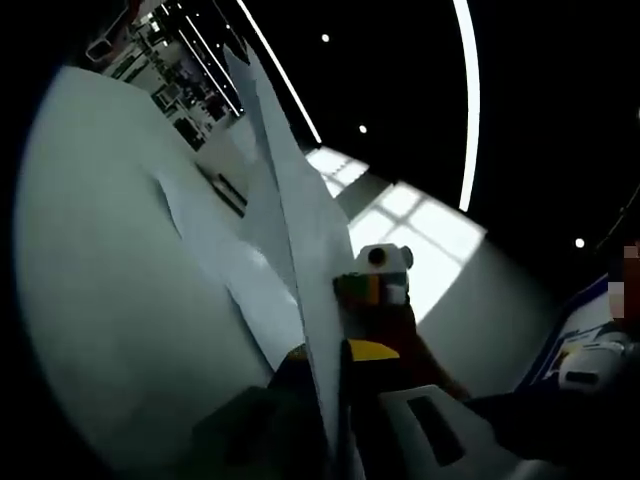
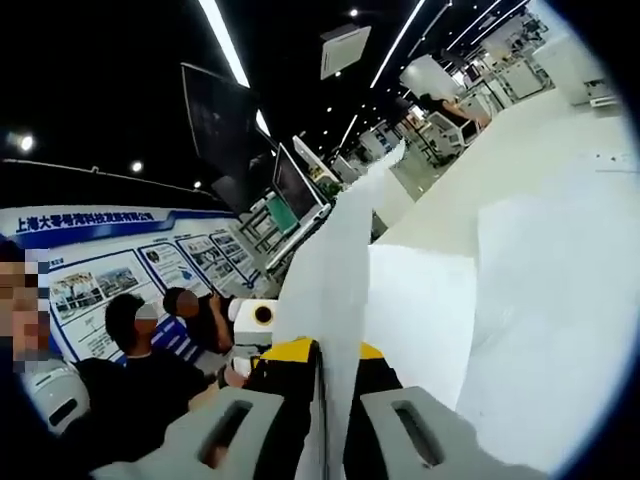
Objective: Organize the stack of printing papers by aligning and flattening the scattered papers on the table
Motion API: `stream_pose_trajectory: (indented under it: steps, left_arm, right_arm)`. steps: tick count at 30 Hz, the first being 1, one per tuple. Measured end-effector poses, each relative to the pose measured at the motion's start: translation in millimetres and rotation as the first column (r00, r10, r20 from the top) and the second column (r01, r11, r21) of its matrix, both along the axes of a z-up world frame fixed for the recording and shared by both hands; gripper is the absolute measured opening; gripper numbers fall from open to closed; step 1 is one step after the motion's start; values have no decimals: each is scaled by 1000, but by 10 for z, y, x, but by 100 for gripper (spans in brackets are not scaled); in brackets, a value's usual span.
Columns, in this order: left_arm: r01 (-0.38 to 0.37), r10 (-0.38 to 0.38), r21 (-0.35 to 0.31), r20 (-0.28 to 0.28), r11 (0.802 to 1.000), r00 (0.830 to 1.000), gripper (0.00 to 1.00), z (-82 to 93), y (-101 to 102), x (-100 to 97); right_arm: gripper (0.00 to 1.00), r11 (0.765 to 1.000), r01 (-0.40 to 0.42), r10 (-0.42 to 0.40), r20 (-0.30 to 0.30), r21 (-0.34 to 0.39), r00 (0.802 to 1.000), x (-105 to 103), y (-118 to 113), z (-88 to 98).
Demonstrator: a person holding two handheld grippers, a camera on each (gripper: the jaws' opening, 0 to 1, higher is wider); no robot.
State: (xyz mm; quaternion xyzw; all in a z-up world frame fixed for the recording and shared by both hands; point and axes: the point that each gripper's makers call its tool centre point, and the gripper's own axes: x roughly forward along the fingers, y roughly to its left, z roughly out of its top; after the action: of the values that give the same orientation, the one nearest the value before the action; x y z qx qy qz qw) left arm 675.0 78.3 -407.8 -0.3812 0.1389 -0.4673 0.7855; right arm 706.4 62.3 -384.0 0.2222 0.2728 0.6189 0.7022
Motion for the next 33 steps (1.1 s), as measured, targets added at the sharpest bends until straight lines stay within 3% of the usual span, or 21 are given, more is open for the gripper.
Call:
stream_pose_trajectory:
  steps: [8,13,20,27,33]
  left_arm:
    - [-2,2,7,6,1000,1000,6,-3,1,-4]
    - [-2,2,8,7,1000,1000,6,-4,-2,-7]
    - [-1,1,9,8,1000,1000,6,-9,-6,-10]
    - [0,0,10,6,1000,1000,6,-14,-17,-19]
    - [2,-2,10,5,1000,1000,6,-16,-21,-20]
  right_arm:
    - [28,992,87,-89,18,89,996,184,-124,161]
    - [38,989,121,-125,49,90,991,233,-151,161]
    - [60,977,194,-203,93,92,975,338,-197,143]
    - [65,966,236,-249,142,101,958,419,-269,168]
    - [76,961,252,-268,158,113,950,411,-284,225]
